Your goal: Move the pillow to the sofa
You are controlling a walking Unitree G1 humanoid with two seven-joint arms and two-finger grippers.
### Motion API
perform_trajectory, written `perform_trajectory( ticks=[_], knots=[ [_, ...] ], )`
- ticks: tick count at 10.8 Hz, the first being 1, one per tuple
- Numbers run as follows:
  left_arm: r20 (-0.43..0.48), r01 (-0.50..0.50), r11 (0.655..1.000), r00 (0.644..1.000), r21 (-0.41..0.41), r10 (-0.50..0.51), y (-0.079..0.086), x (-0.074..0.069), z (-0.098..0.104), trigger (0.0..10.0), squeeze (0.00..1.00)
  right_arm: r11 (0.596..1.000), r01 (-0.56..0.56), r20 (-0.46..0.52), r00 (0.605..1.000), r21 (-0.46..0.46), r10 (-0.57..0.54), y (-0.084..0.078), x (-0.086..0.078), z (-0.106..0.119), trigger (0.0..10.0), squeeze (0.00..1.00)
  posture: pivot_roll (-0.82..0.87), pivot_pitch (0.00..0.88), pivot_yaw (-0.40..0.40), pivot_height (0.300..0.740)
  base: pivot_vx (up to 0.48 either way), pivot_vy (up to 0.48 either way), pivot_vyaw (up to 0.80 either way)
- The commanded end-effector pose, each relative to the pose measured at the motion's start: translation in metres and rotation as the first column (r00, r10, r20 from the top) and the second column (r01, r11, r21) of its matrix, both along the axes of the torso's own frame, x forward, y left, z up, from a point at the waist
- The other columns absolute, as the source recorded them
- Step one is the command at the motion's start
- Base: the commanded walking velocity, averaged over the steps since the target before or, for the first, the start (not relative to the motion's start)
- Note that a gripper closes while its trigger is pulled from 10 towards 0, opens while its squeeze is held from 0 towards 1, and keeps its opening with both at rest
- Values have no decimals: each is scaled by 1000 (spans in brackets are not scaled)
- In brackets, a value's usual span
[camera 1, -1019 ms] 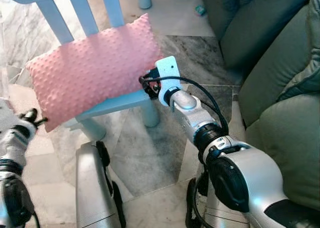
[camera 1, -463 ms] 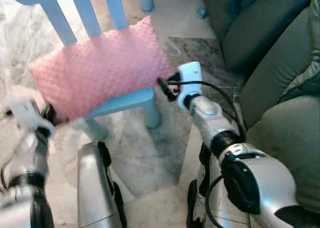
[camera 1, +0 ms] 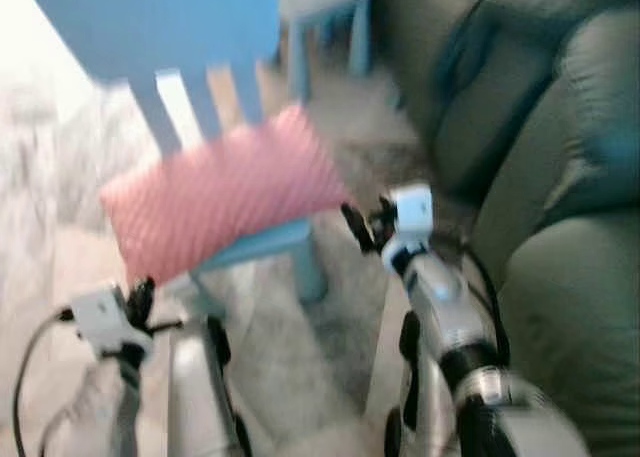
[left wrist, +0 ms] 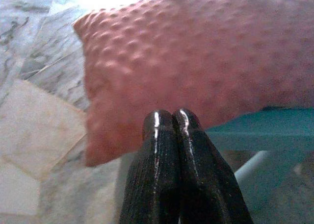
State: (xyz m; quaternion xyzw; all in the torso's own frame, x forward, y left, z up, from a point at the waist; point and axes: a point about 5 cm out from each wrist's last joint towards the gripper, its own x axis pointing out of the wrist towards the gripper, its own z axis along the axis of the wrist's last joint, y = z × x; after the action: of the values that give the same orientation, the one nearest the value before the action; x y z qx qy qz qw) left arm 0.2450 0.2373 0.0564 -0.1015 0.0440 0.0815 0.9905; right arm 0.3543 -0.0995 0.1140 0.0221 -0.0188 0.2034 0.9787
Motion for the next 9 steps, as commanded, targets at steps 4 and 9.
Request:
perform_trajectory(
  ticks=[4, 9],
  knots=[
    [11, -38, 998, 999, 49, 37, -11, -24, 10, 10000, 0, 1000, -11, 12, 1000, 3, 11, -3, -14, 3, 10000, 0, -105, 19, 54, 440, 0, 0, 0],
    [41, -34, 998, 999, 49, 32, -17, -19, 21, 10000, 0, 999, -10, 29, 1000, 50, 8, 2, -10, 22, 10000, 0, -115, 0, 51, 440, 0, 0, 0]
  ],
)
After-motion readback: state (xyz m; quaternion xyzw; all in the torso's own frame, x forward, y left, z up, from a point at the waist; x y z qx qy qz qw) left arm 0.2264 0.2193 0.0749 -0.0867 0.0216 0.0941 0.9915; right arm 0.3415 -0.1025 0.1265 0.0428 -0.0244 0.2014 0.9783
